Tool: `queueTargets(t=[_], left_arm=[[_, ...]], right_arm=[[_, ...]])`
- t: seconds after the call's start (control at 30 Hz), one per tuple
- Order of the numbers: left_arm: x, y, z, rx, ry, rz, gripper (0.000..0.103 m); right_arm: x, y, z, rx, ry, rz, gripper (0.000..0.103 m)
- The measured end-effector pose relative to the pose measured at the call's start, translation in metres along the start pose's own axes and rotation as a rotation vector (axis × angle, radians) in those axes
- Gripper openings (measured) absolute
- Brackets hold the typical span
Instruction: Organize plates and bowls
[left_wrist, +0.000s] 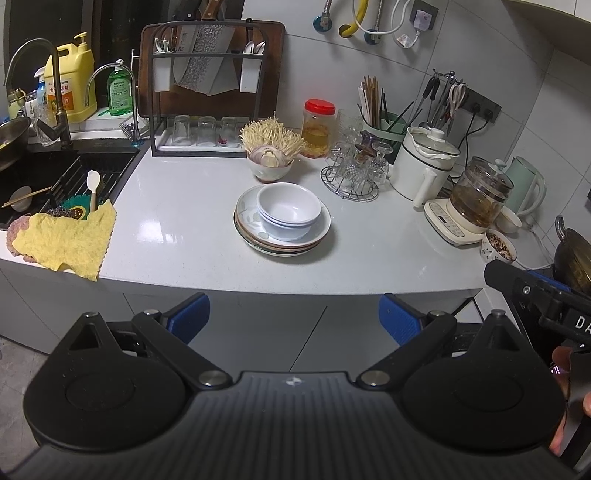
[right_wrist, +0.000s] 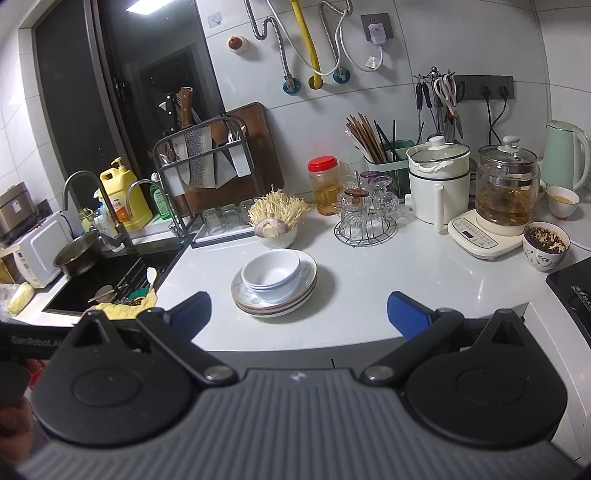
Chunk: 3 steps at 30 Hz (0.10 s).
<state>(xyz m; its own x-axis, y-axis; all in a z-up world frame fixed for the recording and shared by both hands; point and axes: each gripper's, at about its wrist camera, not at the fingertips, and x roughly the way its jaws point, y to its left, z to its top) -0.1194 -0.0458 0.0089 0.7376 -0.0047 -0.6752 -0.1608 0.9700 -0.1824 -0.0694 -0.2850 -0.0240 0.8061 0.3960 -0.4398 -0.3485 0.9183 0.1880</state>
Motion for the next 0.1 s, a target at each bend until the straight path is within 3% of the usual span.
queueTargets(t=[0.1], left_arm=[[-0.0026,-0.0002,-0.0001,0.000,-0.008,0.000,0.100]], right_arm=[[-0.0020,0.0010,0.0000,-0.002,0.000,0.000,0.103]])
